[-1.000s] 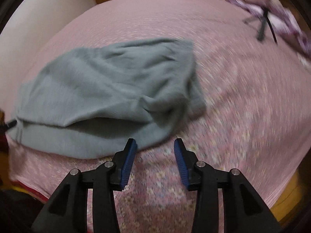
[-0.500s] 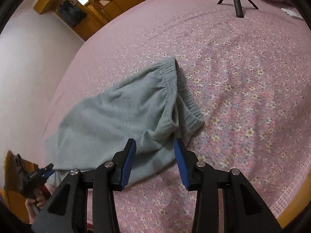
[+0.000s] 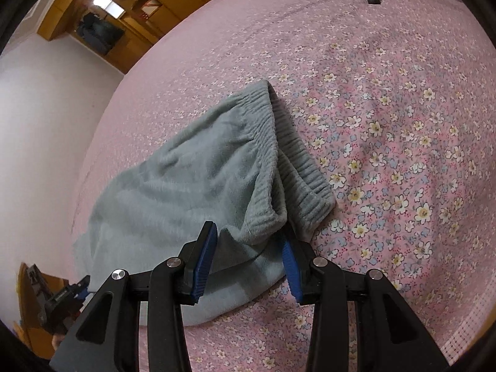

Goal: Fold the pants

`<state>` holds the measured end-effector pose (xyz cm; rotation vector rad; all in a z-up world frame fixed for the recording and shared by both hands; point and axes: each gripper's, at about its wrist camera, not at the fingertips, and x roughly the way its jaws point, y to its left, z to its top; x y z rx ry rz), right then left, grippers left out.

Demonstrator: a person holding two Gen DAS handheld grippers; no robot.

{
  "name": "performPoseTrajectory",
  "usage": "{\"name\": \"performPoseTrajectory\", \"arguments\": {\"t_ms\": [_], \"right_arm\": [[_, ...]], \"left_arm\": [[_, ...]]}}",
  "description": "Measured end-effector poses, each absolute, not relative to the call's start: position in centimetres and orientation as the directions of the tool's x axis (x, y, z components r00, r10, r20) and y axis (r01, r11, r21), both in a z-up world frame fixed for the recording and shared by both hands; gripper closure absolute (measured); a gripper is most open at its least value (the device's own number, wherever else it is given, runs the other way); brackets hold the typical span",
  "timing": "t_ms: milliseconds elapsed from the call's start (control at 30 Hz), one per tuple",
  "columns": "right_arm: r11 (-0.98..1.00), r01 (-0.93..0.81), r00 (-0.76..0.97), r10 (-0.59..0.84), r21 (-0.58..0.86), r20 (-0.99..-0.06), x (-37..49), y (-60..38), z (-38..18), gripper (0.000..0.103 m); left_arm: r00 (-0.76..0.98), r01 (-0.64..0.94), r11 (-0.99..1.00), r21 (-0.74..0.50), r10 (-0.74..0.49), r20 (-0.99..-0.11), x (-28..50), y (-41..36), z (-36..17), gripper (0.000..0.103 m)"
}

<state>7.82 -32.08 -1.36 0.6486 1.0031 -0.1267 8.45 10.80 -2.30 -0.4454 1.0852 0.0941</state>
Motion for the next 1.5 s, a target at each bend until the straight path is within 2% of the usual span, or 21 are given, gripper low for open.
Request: {"name": "performPoseTrajectory", "arguments": {"t_ms": [100,167,233,300,333,400,433,567,700,900,1033,1100,1133,1200,1267,1367,1500], "right_arm": [[0.757,0.406,0.58,0.22,0.512,-0.785,7.4,-32.7,-1.0,0.061],[0.746,0.413,0.586,0.221,0.522,-0.779,7.2,-32.8,-0.9,0.061],[0.754,0.427,0.572,0.202,0.499,-0.795,7.4,-32.8,-1.1,0.061],[0.745,0.441,0.565,0.202,0.5,-0.8,7.6,-32.9,-1.6,0.062],[0.737,0.447,0.566,0.206,0.507,-0.798,7.8,-32.9,-1.9,0.062],[0.726,0.46,0.569,0.202,0.512,-0.797,7.9,-33.2,-1.8,0.077],[0.727,0.462,0.572,0.194,0.508,-0.797,7.9,-33.4,-1.5,0.088],[0.74,0.419,0.626,0.184,0.527,-0.757,7.2,-34.6,0.5,0.091],[0.768,0.378,0.654,0.175,0.518,-0.736,6.0,-35.5,2.7,0.092],[0.797,0.372,0.623,0.165,0.475,-0.765,4.4,-36.3,1.6,0.092],[0.823,0.399,0.536,0.147,0.403,-0.831,4.5,-36.0,-2.1,0.091],[0.83,0.39,0.53,0.151,0.398,-0.834,4.4,-36.0,-2.9,0.092],[0.836,0.386,0.529,0.145,0.39,-0.836,4.5,-36.0,-2.8,0.091],[0.865,0.366,0.509,0.124,0.344,-0.852,4.6,-35.6,-2.3,0.088],[0.89,0.372,0.478,0.059,0.263,-0.876,5.1,-34.7,-1.9,0.075],[0.919,0.365,0.465,-0.042,0.149,-0.884,4.8,-32.9,-0.1,0.074],[0.946,0.32,0.468,-0.115,0.047,-0.876,4.8,-29.8,1.5,0.074]], "left_arm": [[0.47,-0.275,0.918,-0.286,-0.131,-0.873,9.0,10.1,-2.4,0.058],[0.472,-0.27,0.924,-0.273,-0.12,-0.873,9.2,10.0,-2.5,0.062],[0.477,-0.27,0.925,-0.268,-0.113,-0.872,9.1,10.3,-2.5,0.081],[0.489,-0.27,0.92,-0.284,-0.123,-0.863,9.0,10.5,-2.2,0.093],[0.5,-0.27,0.913,-0.306,-0.139,-0.855,8.9,10.8,-1.9,0.095],[0.522,-0.265,0.905,-0.334,-0.157,-0.839,8.4,11.3,-1.0,0.096],[0.537,-0.257,0.903,-0.343,-0.162,-0.828,8.1,11.4,-0.3,0.097],[0.58,-0.226,0.895,-0.384,-0.193,-0.791,6.7,12.0,2.2,0.097],[0.586,-0.22,0.904,-0.367,-0.179,-0.791,5.1,12.6,3.5,0.097],[0.514,-0.223,0.924,-0.31,-0.159,-0.843,4.2,12.5,0.6,0.097],[0.425,-0.253,0.94,-0.229,-0.105,-0.899,4.4,12.0,-2.7,0.086],[0.445,-0.254,0.932,-0.26,-0.126,-0.886,3.7,12.6,-2.5,0.084],[0.455,-0.257,0.93,-0.262,-0.122,-0.882,3.2,12.9,-2.3,0.079],[0.482,-0.273,0.929,-0.25,-0.093,-0.871,2.3,13.9,-1.4,0.072],[0.509,-0.309,0.927,-0.211,-0.027,-0.861,1.2,15.1,-0.7,0.072],[0.518,-0.34,0.918,-0.204,0.002,-0.855,1.0,16.6,-0.7,0.072],[0.547,-0.353,0.889,-0.291,-0.056,-0.835,2.3,18.2,-1.4,0.072]]}}
